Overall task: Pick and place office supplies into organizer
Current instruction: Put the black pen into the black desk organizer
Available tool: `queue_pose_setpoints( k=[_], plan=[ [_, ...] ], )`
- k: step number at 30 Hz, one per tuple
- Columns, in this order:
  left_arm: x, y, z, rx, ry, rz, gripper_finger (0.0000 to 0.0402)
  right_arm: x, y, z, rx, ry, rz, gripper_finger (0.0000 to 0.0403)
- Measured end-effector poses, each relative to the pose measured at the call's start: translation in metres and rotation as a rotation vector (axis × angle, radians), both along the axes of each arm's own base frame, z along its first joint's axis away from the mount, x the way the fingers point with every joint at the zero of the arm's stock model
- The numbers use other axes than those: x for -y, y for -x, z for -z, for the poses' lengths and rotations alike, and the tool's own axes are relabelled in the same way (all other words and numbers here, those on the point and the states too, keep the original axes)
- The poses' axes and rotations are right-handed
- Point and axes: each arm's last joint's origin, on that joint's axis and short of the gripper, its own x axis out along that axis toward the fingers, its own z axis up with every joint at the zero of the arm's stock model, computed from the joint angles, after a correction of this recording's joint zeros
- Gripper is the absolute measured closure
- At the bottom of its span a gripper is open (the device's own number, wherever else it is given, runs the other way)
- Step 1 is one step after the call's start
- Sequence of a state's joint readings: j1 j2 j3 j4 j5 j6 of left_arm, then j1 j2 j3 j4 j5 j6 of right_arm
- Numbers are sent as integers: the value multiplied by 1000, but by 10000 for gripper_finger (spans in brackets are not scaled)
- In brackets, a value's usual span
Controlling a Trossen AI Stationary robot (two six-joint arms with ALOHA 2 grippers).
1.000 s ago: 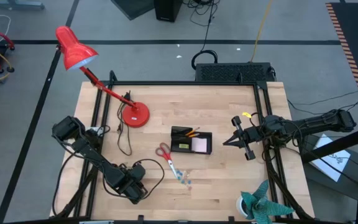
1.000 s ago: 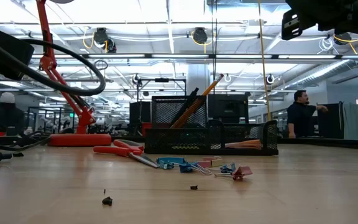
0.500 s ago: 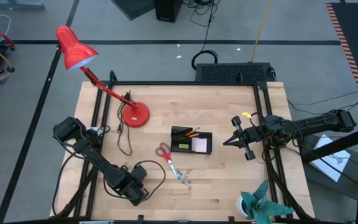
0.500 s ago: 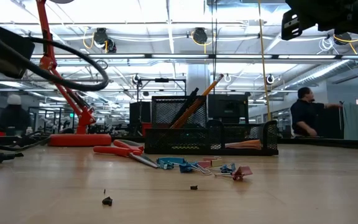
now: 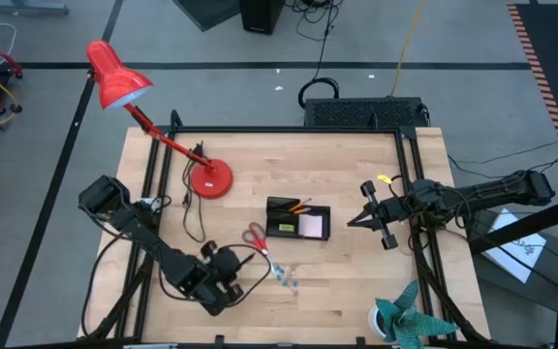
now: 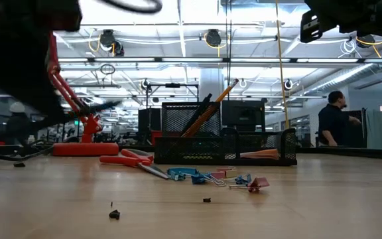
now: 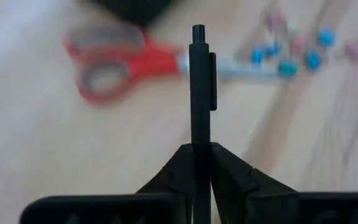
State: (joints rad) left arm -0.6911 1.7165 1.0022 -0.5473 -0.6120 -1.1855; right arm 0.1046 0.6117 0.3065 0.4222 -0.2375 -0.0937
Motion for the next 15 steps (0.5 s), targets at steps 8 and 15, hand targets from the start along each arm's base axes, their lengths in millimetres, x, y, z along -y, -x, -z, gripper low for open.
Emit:
queue_pose_setpoints(
  k=[8,15],
  plan=[
    [-42,-37,-50,279,-383,-1,365,0,-1,0,6,-1,0,403],
    [-90,-81,-72,383,-532,-6,348,0,-2,1,-3,0,0,403]
  ],
)
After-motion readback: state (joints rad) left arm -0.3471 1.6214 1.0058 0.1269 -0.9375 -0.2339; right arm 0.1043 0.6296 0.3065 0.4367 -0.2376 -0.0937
